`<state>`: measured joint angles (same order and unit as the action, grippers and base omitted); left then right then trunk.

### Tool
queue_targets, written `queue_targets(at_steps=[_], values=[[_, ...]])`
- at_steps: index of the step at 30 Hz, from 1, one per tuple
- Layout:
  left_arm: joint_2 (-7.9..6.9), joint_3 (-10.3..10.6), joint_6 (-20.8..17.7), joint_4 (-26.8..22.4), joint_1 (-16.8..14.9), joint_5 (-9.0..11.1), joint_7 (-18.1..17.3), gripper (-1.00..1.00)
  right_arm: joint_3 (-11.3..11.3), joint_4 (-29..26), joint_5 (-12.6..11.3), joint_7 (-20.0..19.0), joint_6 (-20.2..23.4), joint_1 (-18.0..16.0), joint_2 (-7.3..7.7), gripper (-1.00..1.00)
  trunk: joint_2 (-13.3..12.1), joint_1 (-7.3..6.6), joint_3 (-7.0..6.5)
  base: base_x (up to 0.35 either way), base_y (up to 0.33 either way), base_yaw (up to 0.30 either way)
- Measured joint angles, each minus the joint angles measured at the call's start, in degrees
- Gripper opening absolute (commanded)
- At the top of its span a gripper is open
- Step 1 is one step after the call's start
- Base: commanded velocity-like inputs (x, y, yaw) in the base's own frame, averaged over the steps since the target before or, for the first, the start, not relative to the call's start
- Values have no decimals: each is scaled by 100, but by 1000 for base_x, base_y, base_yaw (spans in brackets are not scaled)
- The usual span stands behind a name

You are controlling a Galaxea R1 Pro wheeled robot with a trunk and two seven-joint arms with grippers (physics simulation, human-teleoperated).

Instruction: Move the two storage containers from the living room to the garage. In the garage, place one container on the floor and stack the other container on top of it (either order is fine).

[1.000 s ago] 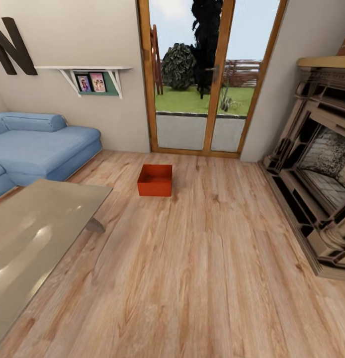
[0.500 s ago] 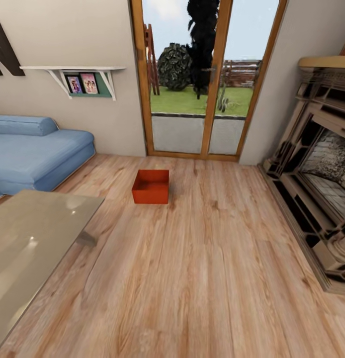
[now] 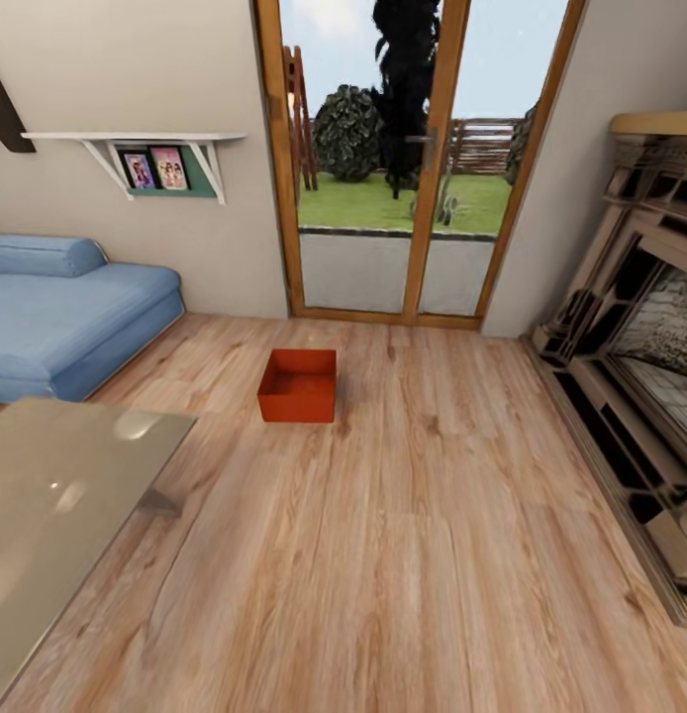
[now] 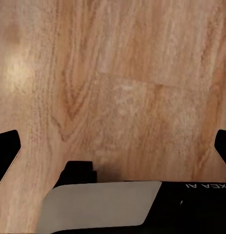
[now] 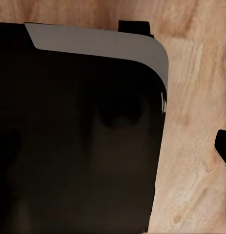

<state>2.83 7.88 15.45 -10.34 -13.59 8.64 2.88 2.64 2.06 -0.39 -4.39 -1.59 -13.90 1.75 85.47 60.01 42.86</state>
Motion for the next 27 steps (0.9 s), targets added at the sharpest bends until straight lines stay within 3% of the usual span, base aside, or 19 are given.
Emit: queue_targets(at_steps=[13,16,18,21,25,27], values=[[-1,0,-67,1,0,-1,8,100,18,-174,33,-24,-7,-5,-13,100,0,0,0,343,0,0],[-1,0,-100,1,-3,-3,16,100,21,-460,32,-54,-4,-6,-22,100,0,0,0,344,2,0],[0,2,-221,-12,-10,-4,17,100,22,-932,27,-71,22,-6,-34,100,0,0,0,344,31,0],[-1,0,-710,-188,-60,22,12,100,23,-1775,15,-89,243,-25,-77,100,0,0,-1,342,68,0],[-10,-21,-1504,-861,-187,41,2,100,45,-2692,18,-53,1270,-132,-171,100,0,0,-1,340,89,0],[-36,-31,-2055,-1357,-371,50,-7,100,54,-3158,43,-27,1747,-334,-315,100,0,0,-3,339,96,0]])
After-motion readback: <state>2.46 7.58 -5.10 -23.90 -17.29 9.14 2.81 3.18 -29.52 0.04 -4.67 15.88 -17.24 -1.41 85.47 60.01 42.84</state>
